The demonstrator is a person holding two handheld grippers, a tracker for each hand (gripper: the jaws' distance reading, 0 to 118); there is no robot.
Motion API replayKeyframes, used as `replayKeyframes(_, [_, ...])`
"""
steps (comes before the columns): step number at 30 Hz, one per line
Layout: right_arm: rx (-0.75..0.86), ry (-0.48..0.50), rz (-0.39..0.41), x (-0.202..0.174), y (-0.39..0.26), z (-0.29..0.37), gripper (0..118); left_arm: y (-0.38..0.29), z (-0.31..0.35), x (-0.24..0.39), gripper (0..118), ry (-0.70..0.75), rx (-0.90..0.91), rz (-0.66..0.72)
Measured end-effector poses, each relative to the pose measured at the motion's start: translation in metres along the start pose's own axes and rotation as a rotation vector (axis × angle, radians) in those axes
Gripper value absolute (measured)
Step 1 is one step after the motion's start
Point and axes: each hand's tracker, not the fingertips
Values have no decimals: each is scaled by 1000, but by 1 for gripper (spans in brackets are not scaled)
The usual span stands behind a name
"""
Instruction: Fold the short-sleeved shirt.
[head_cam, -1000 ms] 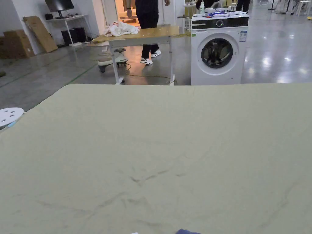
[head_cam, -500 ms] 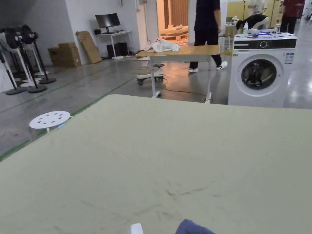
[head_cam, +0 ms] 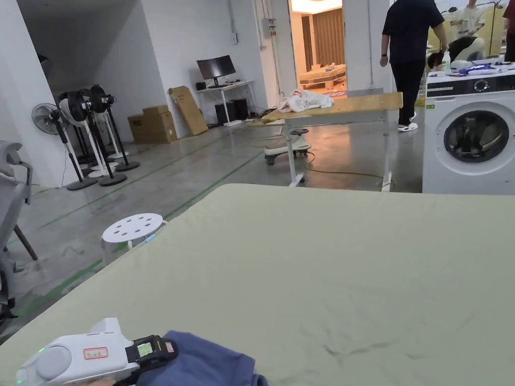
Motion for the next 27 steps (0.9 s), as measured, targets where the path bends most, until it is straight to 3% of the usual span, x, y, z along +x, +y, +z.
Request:
replayKeyframes(1, [9,-9,29,-2,2,3,0,-3,3,15,71,50,29,-62])
replayKeyframes(2, [23,-16,59,-4,5,7,0,-11,13,32,73,94,123,-142])
replayKeyframes(4, [47,-22,142,-7,14,15,0,-26,47,62,73,80,274,-261])
replayKeyframes(7, [164,-146,287,-19,34,35,0,-34,116,101,73,-136,320,-319])
replayKeyframes(11, [305,-196,409,-39,53,63,0,-73,176,160,74,-167,432,-482])
replayKeyframes(14, [395,-188,415,-52,55,78,0,-119,199,202,73,-151,511,-587])
replayKeyframes(18, [472,-129,404,-61,50,92,0,-170,228,223,69,-353,597,-575])
replayKeyframes(20, [521,-125,408,-64,46,99,0,-195,231,237,64,-350,646,-612])
replayKeyframes(22, [573,-133,397,-65,41,106,0,-220,217,248,63,-237,662,-725])
replayKeyframes(23, [606,-130,399,-63,40,109,0,-230,215,255,58,-194,644,-761])
replayKeyframes(25, [717,-80,422,-61,30,120,0,-248,209,258,38,-139,667,-744])
replayKeyframes(27, [766,-30,385,-59,27,130,0,-257,219,254,24,-199,659,-727])
